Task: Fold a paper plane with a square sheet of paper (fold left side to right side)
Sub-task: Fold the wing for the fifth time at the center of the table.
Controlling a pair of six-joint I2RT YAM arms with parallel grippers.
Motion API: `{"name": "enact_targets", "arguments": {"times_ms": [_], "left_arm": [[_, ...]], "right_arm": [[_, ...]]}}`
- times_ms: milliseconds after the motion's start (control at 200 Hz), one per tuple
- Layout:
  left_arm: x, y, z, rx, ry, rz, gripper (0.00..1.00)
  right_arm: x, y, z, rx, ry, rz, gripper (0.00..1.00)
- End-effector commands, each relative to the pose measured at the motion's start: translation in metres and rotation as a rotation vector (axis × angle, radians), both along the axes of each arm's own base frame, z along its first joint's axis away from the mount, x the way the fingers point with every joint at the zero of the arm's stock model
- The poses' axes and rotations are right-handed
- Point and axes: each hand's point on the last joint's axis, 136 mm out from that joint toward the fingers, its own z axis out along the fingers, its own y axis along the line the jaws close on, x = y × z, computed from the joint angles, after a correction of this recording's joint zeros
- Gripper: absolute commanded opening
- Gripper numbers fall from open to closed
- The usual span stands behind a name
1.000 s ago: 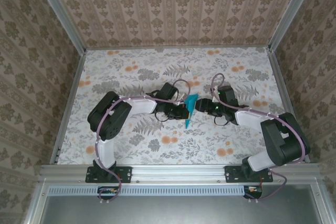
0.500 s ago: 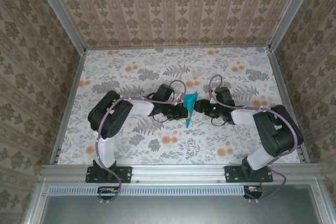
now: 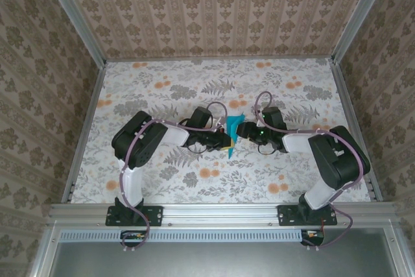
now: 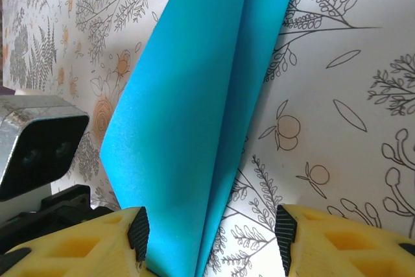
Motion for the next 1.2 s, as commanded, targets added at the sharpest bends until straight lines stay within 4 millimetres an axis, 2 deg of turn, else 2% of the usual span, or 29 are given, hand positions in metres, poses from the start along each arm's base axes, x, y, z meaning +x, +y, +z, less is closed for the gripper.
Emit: {"name": "enact_targets", "arguments": {"times_ms": [0,335,615,905,1095,1195], "left_arm": [[0.001,0.001,0.000,-0.022,0.020,0.010,0.05],[0.001,0.003,-0.002,-0.026,0.023,0.020,0.05],[0.001,0.002,-0.002,-0.031,0.030,0.020,0.07],[0.002,0.001,0.004,-0.044,0.015,0.018,0.16],[0.004,0.002,0.017,-0.057,-0.011,0.021,0.21],[0.007,0.008,0.023,-0.048,-0.029,0.032,0.29]], "right_arm": [[0.008,0.011,0.006,0.033,-0.010,0.011,0.56],[0.014,0.021,0.001,0.033,0.016,0.009,0.50],[0.011,0.019,-0.013,-0.013,0.092,-0.011,0.46],[0.004,0.013,-0.029,-0.069,0.171,-0.019,0.42],[0.002,0.012,-0.035,-0.080,0.194,-0.022,0.42],[0.002,0.012,-0.035,-0.080,0.193,-0.020,0.42]]}}
